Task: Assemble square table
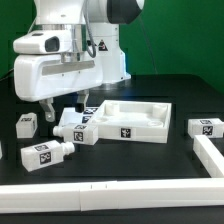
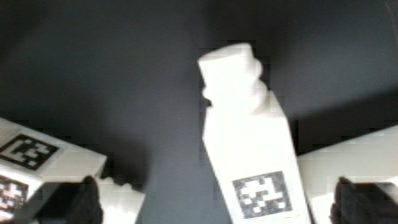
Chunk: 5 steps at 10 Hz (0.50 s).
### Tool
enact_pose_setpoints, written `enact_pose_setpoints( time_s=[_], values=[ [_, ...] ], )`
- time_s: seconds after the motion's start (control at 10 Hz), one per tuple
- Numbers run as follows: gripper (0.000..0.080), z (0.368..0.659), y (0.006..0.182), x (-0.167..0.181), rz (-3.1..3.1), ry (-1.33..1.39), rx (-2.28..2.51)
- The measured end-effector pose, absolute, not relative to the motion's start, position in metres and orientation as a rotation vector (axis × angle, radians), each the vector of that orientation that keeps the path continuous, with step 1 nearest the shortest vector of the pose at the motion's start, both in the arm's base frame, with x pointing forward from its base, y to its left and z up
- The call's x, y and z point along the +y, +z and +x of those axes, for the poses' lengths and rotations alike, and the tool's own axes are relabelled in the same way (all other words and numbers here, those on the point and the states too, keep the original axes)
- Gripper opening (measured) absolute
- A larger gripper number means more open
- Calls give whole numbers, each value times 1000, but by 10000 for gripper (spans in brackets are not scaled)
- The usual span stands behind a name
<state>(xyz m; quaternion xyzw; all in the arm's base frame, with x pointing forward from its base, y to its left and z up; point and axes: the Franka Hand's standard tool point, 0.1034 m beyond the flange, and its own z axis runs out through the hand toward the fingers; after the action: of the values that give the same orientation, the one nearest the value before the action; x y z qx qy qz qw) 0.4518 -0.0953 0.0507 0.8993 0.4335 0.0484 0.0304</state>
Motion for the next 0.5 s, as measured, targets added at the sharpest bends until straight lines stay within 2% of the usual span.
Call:
enact_pose_setpoints(
  time_s=[0.3, 0.5],
  values=[
    [649, 450, 48, -95, 2787, 140, 1316],
    [649, 444, 32, -86, 2824, 107, 1276]
  ],
)
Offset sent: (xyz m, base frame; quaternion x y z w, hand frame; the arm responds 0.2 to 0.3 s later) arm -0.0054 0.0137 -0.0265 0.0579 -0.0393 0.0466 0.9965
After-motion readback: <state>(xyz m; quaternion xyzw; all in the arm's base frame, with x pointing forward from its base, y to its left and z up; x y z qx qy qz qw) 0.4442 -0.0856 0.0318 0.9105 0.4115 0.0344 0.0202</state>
